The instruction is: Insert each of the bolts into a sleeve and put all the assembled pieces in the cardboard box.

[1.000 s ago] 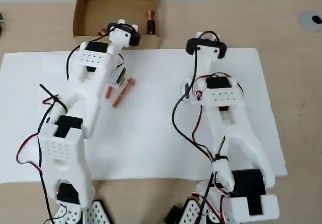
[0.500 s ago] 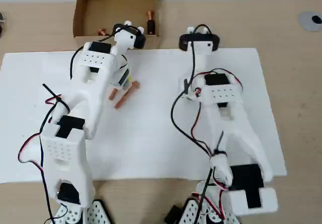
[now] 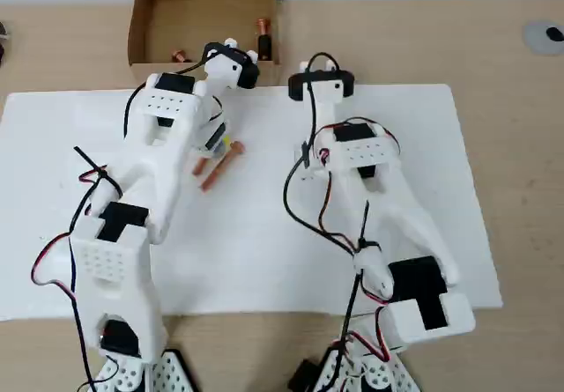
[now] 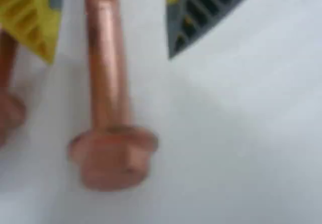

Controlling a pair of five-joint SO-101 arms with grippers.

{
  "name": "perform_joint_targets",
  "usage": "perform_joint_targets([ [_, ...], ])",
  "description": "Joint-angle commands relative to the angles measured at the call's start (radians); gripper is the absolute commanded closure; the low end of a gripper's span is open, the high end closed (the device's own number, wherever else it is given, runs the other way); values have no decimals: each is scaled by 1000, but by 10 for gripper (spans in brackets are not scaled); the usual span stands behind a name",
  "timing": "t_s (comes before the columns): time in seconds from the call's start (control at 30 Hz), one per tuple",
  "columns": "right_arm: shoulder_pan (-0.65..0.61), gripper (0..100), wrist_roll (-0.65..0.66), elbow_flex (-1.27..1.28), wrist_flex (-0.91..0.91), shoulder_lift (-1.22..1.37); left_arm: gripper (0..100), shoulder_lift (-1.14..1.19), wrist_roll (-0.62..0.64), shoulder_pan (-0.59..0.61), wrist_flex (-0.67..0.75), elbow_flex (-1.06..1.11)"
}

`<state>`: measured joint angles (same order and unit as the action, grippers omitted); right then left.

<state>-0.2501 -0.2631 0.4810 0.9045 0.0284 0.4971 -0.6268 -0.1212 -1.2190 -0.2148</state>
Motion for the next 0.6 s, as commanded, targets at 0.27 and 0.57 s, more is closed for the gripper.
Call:
perform_joint_targets([
  [0.27,50,741,-25,-81,-61,33,839,-12,-5,26,-12,-26],
  [0.57,110,741,-81,-143,-83,156,839,-12,-6,25,-11,-28],
])
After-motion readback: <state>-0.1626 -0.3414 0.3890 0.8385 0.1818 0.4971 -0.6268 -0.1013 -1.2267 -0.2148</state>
